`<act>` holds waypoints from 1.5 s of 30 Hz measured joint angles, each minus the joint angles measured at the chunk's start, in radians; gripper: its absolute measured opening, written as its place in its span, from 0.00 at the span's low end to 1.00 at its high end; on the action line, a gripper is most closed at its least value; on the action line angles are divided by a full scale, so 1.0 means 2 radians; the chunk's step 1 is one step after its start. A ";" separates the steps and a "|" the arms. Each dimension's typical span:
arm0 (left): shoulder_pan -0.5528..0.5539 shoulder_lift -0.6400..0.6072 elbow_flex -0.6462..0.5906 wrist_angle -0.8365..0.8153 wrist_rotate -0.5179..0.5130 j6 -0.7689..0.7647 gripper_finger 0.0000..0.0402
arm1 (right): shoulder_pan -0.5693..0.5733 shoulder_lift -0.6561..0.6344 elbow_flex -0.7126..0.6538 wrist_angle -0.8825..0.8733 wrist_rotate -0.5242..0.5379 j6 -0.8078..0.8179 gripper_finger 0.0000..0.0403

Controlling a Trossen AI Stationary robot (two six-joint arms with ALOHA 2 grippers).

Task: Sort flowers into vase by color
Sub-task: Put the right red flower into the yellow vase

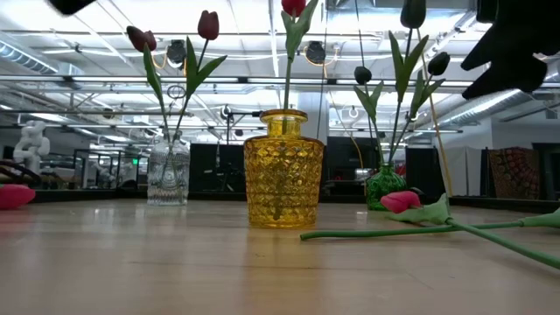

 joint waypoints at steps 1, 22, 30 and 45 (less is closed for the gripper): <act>-0.005 0.000 -0.009 0.000 -0.006 -0.013 0.44 | 0.008 0.014 0.000 0.003 0.004 0.019 0.78; -0.027 0.002 -0.118 0.102 -0.054 -0.086 0.44 | 0.068 0.367 0.002 0.289 0.016 0.299 0.78; -0.032 0.002 -0.118 0.103 -0.054 -0.086 0.44 | 0.054 0.437 0.103 0.210 -0.011 0.312 0.78; -0.050 0.002 -0.118 0.104 -0.051 -0.077 0.44 | 0.039 0.571 0.228 0.091 -0.031 0.387 0.77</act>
